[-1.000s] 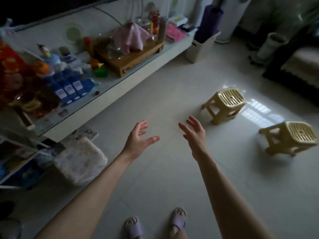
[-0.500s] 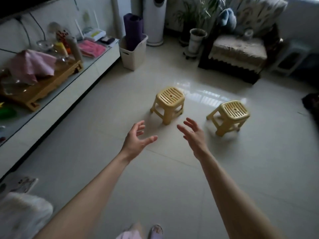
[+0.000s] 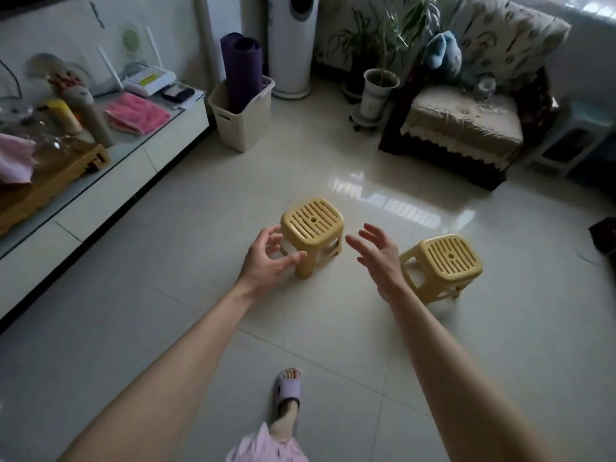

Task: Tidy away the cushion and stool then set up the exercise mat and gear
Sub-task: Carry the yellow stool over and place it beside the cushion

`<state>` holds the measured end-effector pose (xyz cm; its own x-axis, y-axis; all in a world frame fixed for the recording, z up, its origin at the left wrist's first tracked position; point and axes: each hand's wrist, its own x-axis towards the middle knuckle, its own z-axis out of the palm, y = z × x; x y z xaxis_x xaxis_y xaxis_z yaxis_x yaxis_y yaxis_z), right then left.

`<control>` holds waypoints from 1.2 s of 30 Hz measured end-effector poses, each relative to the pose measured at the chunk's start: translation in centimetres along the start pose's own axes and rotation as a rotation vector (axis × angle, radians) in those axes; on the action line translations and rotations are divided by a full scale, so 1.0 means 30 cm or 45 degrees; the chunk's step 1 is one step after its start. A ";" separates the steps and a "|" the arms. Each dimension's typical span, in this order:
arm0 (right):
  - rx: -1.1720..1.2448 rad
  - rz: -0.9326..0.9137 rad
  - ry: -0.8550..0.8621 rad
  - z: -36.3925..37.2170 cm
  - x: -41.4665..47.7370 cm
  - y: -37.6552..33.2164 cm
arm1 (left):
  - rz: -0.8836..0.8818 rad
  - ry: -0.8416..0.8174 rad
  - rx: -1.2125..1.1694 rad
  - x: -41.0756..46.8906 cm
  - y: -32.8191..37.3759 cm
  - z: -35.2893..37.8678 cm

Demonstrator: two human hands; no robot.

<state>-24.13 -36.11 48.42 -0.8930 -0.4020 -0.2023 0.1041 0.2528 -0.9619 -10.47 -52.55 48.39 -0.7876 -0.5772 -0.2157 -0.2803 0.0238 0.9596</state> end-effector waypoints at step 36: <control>-0.422 0.261 -0.886 -0.034 1.894 0.075 | -0.522 0.798 -0.322 1.412 -0.026 0.617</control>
<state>-75.07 -57.48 34.94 -0.3803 -0.7489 -0.5427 0.0033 0.5857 -0.8105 -53.78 -61.92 35.16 -0.1717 -0.8539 -0.4913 -0.2887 -0.4332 0.8538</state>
